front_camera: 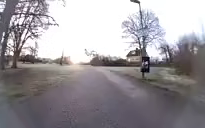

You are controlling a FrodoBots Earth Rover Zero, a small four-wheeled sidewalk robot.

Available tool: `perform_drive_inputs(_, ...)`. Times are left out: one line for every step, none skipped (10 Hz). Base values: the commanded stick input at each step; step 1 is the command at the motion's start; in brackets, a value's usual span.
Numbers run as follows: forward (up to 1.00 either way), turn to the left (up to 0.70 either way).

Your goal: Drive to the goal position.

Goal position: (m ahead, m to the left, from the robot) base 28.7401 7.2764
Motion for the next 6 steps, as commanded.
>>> perform_drive_inputs(1.0,0.0)
perform_drive_inputs(1.0,0.0)
perform_drive_inputs(1.0,0.0)
perform_drive_inputs(1.0,0.0)
perform_drive_inputs(1.0,0.0)
perform_drive_inputs(1.0,0.0)
